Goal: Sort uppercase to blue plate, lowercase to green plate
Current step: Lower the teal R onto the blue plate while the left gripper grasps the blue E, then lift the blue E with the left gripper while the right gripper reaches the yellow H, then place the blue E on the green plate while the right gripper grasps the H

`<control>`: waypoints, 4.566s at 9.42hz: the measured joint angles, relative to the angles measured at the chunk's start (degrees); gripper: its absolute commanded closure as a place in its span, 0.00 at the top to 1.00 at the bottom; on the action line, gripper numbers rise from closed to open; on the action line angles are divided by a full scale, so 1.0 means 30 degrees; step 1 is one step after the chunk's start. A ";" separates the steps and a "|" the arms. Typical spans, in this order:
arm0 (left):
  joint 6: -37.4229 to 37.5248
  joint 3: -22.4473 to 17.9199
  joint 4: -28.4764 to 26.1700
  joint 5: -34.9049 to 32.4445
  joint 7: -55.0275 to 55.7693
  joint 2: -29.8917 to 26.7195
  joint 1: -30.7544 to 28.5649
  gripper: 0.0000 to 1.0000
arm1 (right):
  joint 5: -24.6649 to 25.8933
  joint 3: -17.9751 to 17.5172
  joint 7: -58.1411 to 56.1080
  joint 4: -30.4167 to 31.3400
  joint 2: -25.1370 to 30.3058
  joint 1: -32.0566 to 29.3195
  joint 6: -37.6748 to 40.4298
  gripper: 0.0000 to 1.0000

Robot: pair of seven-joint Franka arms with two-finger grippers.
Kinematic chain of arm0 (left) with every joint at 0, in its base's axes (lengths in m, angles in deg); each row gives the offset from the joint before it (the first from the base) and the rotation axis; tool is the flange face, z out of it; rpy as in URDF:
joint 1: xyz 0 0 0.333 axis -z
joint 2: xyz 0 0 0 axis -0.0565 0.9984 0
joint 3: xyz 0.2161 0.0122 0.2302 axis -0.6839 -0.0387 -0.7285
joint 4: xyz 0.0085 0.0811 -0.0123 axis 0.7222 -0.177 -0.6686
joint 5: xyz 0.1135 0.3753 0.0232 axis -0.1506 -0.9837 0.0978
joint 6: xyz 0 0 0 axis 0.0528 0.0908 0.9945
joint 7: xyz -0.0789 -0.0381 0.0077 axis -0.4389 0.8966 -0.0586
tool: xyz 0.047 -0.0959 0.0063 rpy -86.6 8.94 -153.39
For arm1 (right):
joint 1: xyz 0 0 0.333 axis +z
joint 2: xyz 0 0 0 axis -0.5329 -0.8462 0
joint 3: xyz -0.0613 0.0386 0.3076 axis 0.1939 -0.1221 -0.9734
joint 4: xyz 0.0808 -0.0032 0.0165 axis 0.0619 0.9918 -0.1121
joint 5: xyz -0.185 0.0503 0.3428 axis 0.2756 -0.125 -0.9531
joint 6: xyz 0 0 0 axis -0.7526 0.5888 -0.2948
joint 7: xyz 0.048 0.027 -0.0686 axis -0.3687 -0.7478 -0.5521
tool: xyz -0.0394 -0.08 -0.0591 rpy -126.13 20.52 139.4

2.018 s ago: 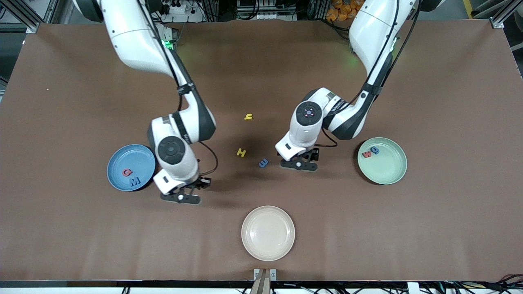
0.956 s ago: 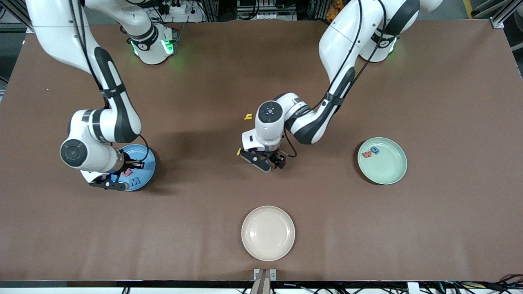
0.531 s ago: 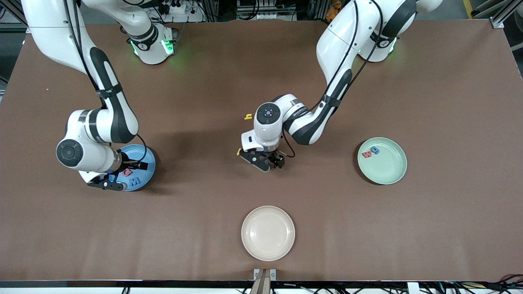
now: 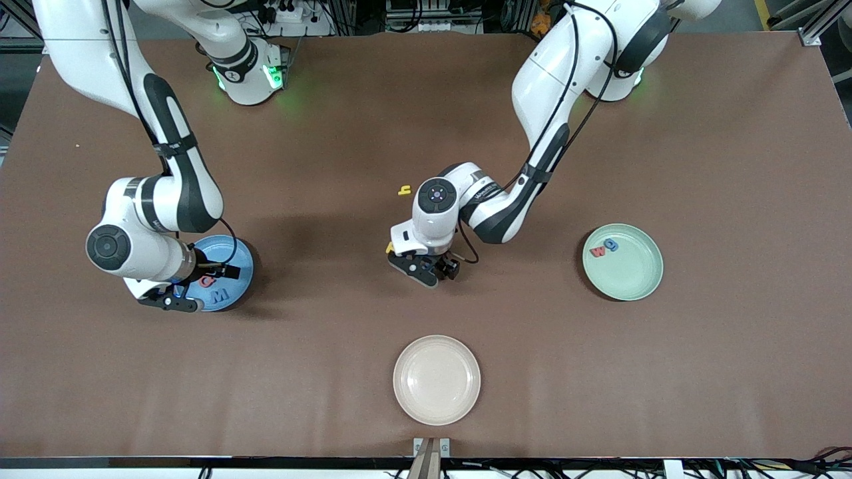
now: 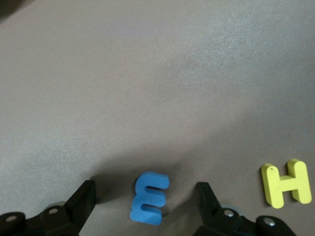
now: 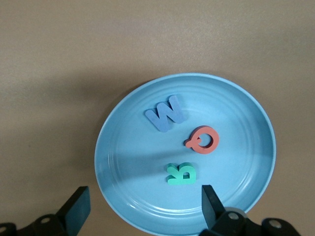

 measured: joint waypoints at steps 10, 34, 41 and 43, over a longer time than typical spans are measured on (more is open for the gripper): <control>0.2248 0.0073 0.0664 0.0562 0.0077 -0.0113 -0.0027 0.29 | -0.0013 -0.0289 0.2924 -0.0275 0.0060 0.1678 -0.0001 1.00; 0.0013 -0.3511 -1.5196 0.2342 -1.2562 -1.1516 -1.1202 0.00 | -0.2685 -0.0486 1.3771 -0.4248 -0.4451 1.0809 -0.2559 1.00; -0.0545 -0.2189 -1.5381 0.2346 -1.0743 -1.1429 -1.0498 1.00 | -0.2692 -0.0480 1.4038 -0.3991 -0.5136 1.1527 -0.3763 0.87; -0.0612 -0.1862 -1.5372 0.2345 -1.0405 -1.1430 -1.0193 1.00 | -0.2692 -0.0479 1.4141 -0.3991 -0.5203 1.1622 -0.3787 0.00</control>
